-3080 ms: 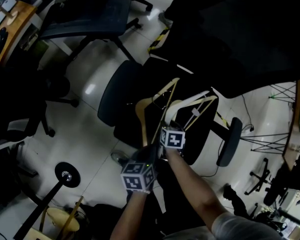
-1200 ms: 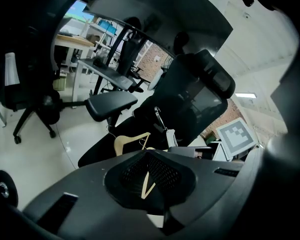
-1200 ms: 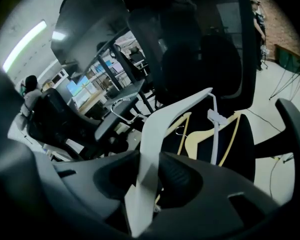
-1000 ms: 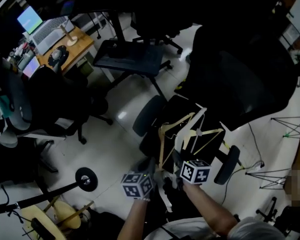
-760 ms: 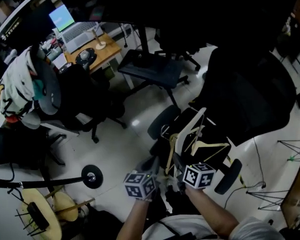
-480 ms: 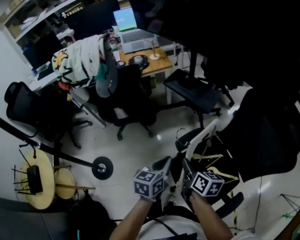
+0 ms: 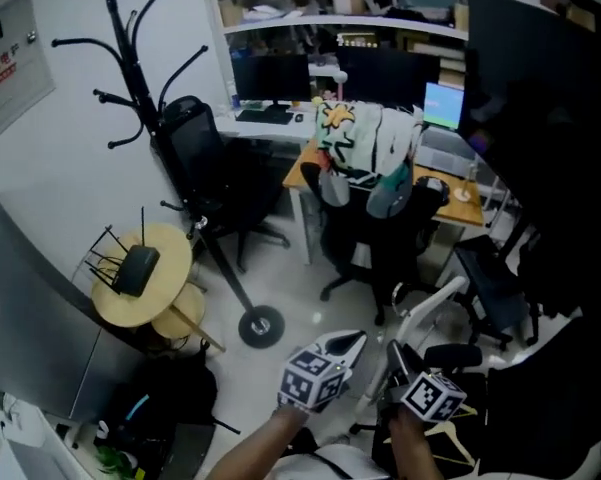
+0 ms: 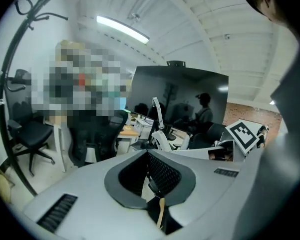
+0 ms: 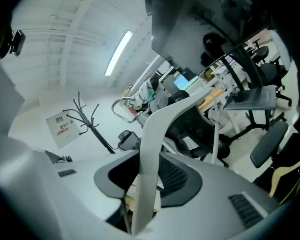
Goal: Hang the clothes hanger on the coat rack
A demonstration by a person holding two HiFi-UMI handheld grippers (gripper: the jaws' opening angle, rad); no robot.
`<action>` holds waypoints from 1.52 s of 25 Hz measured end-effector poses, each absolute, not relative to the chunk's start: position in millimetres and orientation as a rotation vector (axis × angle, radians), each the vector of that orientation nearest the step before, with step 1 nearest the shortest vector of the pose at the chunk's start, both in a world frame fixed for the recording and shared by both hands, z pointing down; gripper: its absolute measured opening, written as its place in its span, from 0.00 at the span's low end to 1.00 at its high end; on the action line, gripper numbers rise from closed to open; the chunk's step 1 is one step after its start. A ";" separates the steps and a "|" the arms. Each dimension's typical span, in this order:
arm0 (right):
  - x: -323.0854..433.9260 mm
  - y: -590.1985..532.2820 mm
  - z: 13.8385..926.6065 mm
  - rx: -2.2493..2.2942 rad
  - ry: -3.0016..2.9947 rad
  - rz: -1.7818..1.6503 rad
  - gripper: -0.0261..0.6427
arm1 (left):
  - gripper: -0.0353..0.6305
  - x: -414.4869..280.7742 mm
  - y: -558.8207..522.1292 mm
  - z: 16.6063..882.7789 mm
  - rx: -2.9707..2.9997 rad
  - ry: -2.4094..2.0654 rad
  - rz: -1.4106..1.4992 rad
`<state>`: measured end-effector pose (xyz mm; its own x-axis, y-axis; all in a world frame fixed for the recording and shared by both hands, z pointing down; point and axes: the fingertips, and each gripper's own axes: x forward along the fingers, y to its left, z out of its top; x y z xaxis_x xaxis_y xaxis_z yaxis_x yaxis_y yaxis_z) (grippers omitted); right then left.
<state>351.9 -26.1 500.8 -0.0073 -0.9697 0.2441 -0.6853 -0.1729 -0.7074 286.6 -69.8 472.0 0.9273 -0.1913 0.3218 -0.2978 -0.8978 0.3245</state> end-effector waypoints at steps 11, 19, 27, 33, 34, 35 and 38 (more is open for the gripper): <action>174.8 -131.0 406.7 -1.493 2.127 -0.955 0.25 | 0.04 92.1 -165.4 391.5 2.674 -0.840 0.230; 53.6 -180.2 383.3 -1.289 2.236 -0.995 0.25 | 0.04 -40.4 -203.3 382.3 2.586 -1.053 0.144; -51.5 -200.7 411.1 -1.146 2.250 -1.184 0.25 | 0.04 -148.9 -228.9 394.3 2.504 -1.190 0.138; -119.1 -211.0 433.2 -1.080 2.248 -1.280 0.25 | 0.04 -210.8 -237.2 408.2 2.479 -1.246 0.166; -129.5 -211.5 436.3 -1.069 2.242 -1.298 0.25 | 0.04 -220.6 -237.6 410.4 2.470 -1.254 0.163; -139.8 -212.1 438.6 -1.059 2.242 -1.311 0.25 | 0.04 -230.4 -237.9 412.6 2.460 -1.262 0.159; -168.6 -216.8 440.9 -1.034 2.263 -1.324 0.25 | 0.04 -258.3 -240.6 419.5 2.432 -1.282 0.146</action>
